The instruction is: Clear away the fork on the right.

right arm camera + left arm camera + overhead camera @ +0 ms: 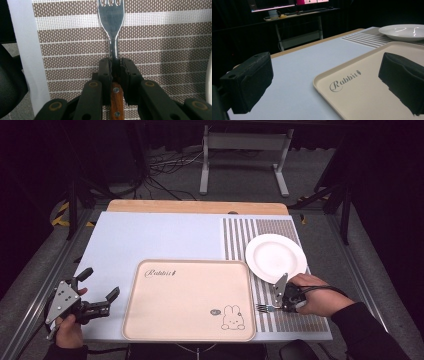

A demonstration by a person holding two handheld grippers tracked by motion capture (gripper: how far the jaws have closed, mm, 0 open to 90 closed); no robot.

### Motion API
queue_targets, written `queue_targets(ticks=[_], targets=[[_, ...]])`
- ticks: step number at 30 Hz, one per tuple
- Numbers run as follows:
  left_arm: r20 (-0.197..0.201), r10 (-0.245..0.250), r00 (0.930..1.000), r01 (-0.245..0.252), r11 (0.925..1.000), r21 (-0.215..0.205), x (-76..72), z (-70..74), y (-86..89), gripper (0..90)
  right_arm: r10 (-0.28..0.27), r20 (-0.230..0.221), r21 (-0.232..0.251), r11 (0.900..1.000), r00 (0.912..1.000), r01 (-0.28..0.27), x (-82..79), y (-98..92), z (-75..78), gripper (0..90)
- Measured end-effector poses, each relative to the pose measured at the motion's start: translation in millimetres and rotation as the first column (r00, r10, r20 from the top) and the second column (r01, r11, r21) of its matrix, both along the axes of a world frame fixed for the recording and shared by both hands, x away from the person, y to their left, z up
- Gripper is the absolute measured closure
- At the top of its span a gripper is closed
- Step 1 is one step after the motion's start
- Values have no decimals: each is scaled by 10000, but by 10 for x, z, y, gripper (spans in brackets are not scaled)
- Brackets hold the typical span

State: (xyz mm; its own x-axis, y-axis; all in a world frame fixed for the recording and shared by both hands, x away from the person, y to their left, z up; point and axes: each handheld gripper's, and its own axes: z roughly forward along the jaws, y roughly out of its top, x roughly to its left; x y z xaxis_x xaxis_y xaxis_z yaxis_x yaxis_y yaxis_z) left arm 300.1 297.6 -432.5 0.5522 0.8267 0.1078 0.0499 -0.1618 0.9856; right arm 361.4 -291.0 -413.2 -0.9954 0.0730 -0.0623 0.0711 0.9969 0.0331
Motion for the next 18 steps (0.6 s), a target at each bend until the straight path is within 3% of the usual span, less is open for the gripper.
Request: queue_targets(ticks=[3, 18], targets=[[17, 33, 10000, -33, 10000, 40, -3, 3, 1, 2, 68, 202, 14, 10000, 9998, -68, -11, -5, 39, 794], [29, 63, 10000, -63, 10000, -42, -8, 4, 4, 3, -175, 1036, 1001, 9950, 9945, 71, -27, 58, 492, 794]])
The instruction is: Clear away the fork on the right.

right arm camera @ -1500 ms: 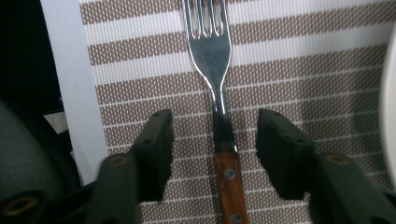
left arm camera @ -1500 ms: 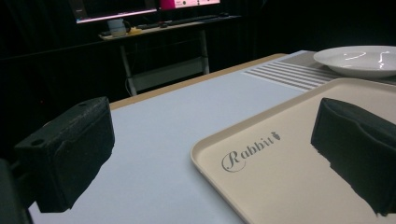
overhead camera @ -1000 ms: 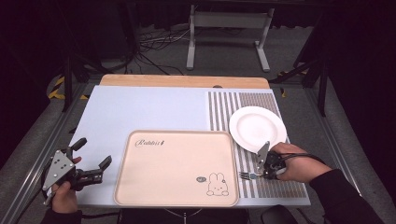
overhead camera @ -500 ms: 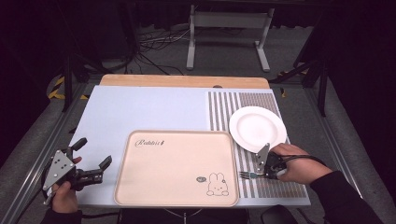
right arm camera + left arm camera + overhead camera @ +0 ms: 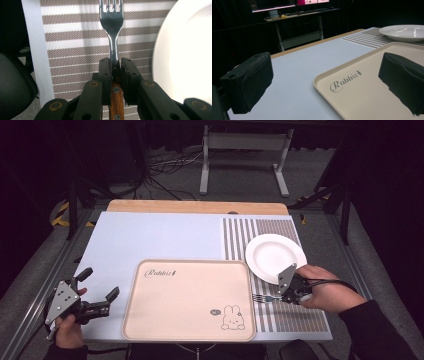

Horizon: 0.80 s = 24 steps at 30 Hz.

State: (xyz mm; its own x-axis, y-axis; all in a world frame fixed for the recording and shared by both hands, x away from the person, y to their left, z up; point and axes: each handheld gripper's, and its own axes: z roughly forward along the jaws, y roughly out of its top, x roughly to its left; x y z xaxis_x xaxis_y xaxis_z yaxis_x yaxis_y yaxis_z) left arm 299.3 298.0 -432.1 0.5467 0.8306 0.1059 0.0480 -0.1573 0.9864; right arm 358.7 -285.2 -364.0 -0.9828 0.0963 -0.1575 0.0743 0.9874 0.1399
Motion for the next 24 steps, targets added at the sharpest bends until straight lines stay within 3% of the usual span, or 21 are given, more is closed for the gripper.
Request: queue_targets(ticks=[4, 9, 16, 24], targets=[[1, -10, 10000, 10, 10000, 7, 1, 0, -2, 3, -8, 243, 177, 9998, 9997, 3, 13, 34, 95, 794], [-4, -9, 10000, 9, 10000, 8, 1, 0, -1, 3, -398, 334, 556, 9977, 9987, 379, 24, 76, 197, 794], [0, -24, 10000, 24, 10000, 55, 2, 0, 0, 3, -336, 541, 836, 9961, 9980, 290, 49, 188, 273, 794], [-5, -30, 10000, 30, 10000, 32, 5, -2, -1, 3, -363, 721, 1332, 9907, 9967, 265, 30, 455, 377, 794]])
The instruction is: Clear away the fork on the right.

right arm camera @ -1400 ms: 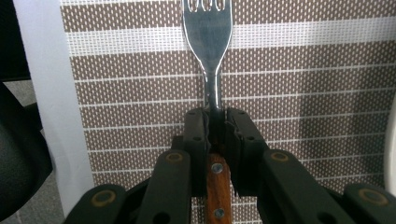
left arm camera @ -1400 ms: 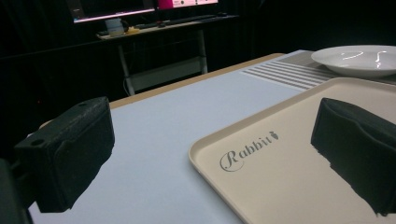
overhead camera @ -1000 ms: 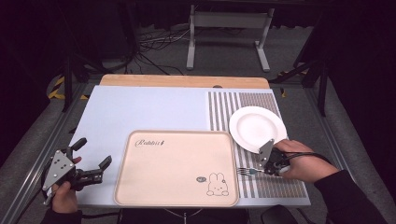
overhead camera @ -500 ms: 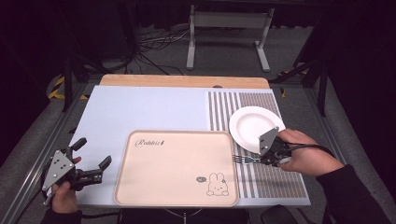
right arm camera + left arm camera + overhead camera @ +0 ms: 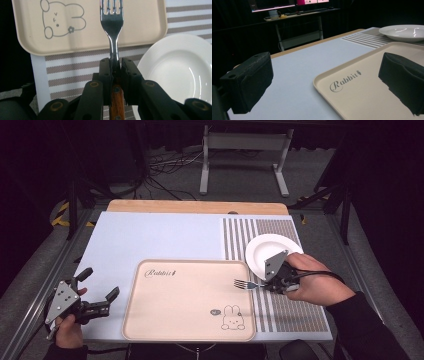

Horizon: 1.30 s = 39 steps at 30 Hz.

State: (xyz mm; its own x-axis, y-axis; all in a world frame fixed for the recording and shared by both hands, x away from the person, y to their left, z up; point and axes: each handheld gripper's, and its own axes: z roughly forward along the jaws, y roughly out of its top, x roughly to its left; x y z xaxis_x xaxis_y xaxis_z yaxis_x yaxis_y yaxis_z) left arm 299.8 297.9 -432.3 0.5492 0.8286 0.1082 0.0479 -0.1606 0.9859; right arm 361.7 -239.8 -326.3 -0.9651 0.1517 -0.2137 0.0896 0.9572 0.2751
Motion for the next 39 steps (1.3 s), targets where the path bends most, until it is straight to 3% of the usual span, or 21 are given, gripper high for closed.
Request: queue_targets(ticks=[5, 10, 20, 26, 30, 35, 39], targets=[[-11, 9, 10000, -10, 10000, -32, 0, 1, 5, 3, 189, 99, -55, 9998, 9998, -188, 25, 133, 21, 794], [-9, 4, 10000, -4, 10000, -51, -1, 1, 6, 3, 50, 72, 364, 9993, 10000, -53, 41, 243, 36, 794], [10, 9, 10000, -9, 10000, -56, -5, 3, 6, 3, 277, 37, 379, 9989, 9996, -278, 88, 493, 36, 794], [15, 5, 10000, -5, 10000, -47, -5, 2, 9, 3, -434, -395, 660, 9968, 9983, 460, 100, 638, -2, 795], [30, 23, 10000, -23, 10000, -70, -4, 3, 11, 3, -1095, -677, 871, 9895, 9917, 1152, 112, 715, -17, 795], [28, -4, 10000, 4, 10000, -56, -6, 3, 4, 3, -2059, -1118, 1151, 9690, 9722, 2185, 113, 774, -34, 795], [8, -26, 10000, 26, 10000, -35, -9, 7, 4, 2, -2799, -1373, 1423, 9437, 9502, 2986, 113, 825, -48, 795]])
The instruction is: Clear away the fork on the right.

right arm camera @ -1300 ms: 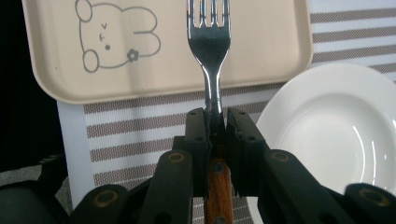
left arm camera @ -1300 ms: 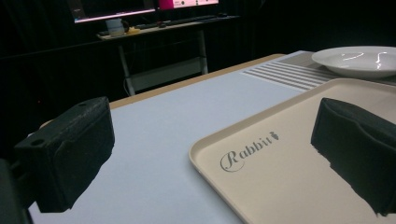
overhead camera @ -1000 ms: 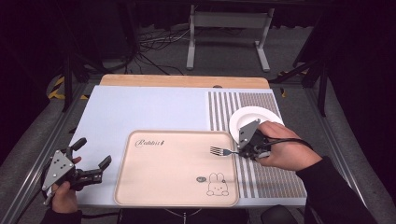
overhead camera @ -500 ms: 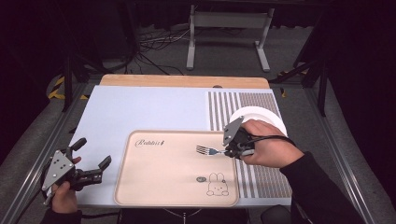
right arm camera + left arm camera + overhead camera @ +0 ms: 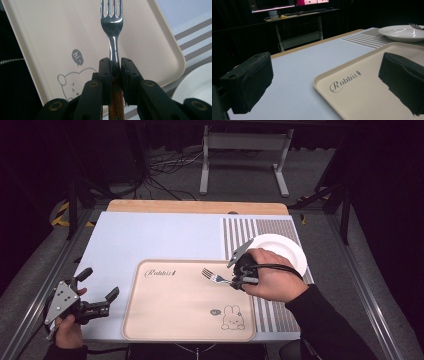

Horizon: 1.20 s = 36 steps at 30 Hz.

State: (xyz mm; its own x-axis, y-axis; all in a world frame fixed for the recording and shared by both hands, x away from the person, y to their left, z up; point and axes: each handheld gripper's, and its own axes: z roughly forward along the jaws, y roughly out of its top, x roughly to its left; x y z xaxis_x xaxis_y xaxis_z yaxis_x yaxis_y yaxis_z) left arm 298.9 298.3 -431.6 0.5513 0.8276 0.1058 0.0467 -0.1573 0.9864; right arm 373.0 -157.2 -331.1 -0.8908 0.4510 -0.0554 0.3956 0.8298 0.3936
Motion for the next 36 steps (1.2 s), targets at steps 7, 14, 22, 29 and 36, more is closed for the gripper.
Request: queue_targets(ticks=[7, 14, 22, 29, 36], targets=[[6, -11, 10000, 11, 10000, -1, -2, 2, 0, 3, -1196, -57, 475, 9917, 9928, 1198, -5, 77, -13, 795], [30, -35, 10000, 35, 10000, 9, -3, 4, -2, 2, -1980, -453, 506, 9785, 9792, 2002, 6, 135, -42, 795], [19, -71, 10000, 71, 10000, 6, -2, 4, -3, 3, -2676, -568, 389, 9621, 9619, 2699, 42, 192, -110, 795], [29, -27, 10000, 27, 10000, -14, 0, 4, 7, 3, -2858, -812, 282, 9570, 9548, 2888, 57, 232, -177, 795], [19, 2, 10000, -1, 10000, -41, 4, 0, 4, 3, -3494, -866, 211, 9356, 9330, 3524, 106, 275, -291, 795]])
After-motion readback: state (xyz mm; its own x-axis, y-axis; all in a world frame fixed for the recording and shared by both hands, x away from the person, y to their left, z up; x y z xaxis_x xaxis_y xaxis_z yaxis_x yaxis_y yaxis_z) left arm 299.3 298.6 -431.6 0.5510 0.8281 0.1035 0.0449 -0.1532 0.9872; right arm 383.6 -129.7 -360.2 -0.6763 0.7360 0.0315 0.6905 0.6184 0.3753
